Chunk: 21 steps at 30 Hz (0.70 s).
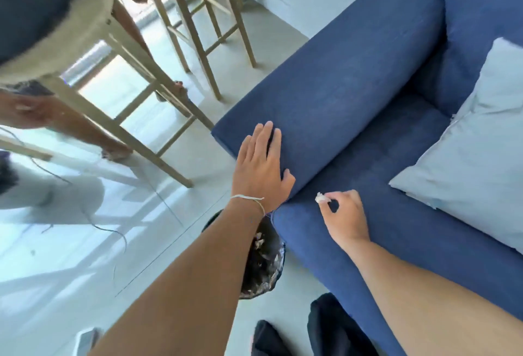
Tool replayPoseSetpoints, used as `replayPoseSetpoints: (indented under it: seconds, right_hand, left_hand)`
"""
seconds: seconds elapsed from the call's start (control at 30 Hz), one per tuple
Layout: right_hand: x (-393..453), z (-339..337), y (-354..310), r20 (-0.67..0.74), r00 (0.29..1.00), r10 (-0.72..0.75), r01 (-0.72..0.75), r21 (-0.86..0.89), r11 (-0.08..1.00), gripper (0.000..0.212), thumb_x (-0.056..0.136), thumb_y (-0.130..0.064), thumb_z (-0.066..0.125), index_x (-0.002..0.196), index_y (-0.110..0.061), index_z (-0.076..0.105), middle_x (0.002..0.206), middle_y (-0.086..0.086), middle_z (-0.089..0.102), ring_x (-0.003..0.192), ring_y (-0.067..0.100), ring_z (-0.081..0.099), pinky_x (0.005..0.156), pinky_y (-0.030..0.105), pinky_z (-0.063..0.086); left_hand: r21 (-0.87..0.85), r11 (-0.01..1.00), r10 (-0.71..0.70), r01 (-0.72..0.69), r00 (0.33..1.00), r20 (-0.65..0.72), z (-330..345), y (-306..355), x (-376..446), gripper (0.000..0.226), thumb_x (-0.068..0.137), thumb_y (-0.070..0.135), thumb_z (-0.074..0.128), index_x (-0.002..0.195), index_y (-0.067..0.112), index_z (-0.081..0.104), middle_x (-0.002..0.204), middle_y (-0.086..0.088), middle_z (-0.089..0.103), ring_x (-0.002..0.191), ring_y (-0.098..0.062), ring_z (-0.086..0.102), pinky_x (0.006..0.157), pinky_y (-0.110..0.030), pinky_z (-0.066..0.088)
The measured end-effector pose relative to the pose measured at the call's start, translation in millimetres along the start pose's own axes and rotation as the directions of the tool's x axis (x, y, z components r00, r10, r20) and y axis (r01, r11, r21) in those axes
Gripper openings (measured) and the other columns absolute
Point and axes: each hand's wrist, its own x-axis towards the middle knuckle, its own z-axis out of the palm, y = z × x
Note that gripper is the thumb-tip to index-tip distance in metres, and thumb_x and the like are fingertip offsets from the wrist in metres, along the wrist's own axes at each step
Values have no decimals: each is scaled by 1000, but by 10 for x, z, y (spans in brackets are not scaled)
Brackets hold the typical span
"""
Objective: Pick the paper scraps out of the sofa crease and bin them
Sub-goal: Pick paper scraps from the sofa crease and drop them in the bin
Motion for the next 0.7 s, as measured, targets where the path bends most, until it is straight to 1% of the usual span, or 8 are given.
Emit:
replayPoseSetpoints:
  seconds: [0.1, 0.17, 0.23, 0.33, 0.43, 0.53, 0.6, 0.7]
  right_hand:
    - [-438, 381, -180, 87, 992, -87, 93, -77, 993, 16, 91, -39, 63, 95, -26, 72, 104, -1, 57, 103, 22, 56, 86, 36, 49]
    - [-675, 596, -324, 154, 977, -151, 167, -103, 981, 20, 92, -40, 62, 97, -25, 74, 104, 2, 60, 104, 24, 56, 90, 38, 49]
    - [-856, 751, -446, 199, 965, -171, 195, -105, 975, 22, 91, -40, 59, 99, -25, 74, 103, 3, 58, 101, 24, 57, 89, 39, 50]
    - [-1040, 936, -597, 232, 954, -188, 220, -118, 968, 24, 92, -41, 57, 101, -25, 72, 101, 0, 53, 97, 23, 57, 83, 38, 52]
    - [-1095, 1050, -689, 280, 942, -184, 230, -140, 963, 24, 94, -44, 55, 103, -28, 71, 106, -5, 52, 102, 18, 55, 79, 31, 47]
    - [-1062, 1105, -724, 300, 936, -186, 236, -142, 961, 32, 95, -39, 55, 118, -24, 70, 119, -5, 56, 116, 16, 53, 85, 26, 40]
    - [-1028, 1113, -759, 289, 941, -176, 227, -154, 962, 37, 95, -37, 56, 126, -21, 67, 129, -4, 56, 124, 15, 49, 91, 29, 40]
    - [-974, 1054, -810, 193, 967, -169, 189, -89, 978, 34, 95, -33, 58, 123, -18, 69, 128, 0, 60, 124, 19, 53, 98, 34, 44]
  left_hand:
    - [-126, 983, -140, 137, 990, -13, -77, -471, -557, 73, 84, 32, 63, 151, 13, 39, 160, -13, 30, 147, -34, 30, 121, -41, 20]
    - [-148, 965, -217, 219, 976, 25, -101, -766, -924, 70, 86, 38, 59, 150, 22, 36, 160, -7, 28, 145, -31, 31, 120, -41, 22]
    - [-145, 953, -259, 266, 964, 63, -80, -1002, -1233, 66, 88, 44, 53, 149, 26, 34, 158, -4, 28, 144, -30, 33, 121, -45, 27]
    - [-144, 930, -327, 338, 940, 94, -50, -1274, -1608, 63, 88, 47, 47, 147, 27, 37, 155, -4, 32, 140, -32, 39, 119, -46, 32]
    - [-188, 895, -393, 404, 915, 97, -45, -1394, -1851, 62, 88, 47, 49, 145, 25, 41, 152, -5, 36, 135, -34, 43, 115, -45, 34]
    - [-228, 888, -392, 400, 916, 82, -72, -1387, -1939, 60, 89, 46, 52, 144, 24, 44, 150, -7, 39, 129, -35, 48, 112, -45, 37]
    - [-237, 896, -367, 376, 926, 83, -83, -1374, -1933, 58, 90, 46, 50, 144, 24, 44, 149, -6, 40, 127, -35, 50, 111, -44, 38]
    - [-235, 918, -314, 319, 948, 58, -89, -1348, -1814, 52, 95, 42, 49, 144, 25, 44, 150, -6, 40, 128, -32, 49, 112, -43, 37]
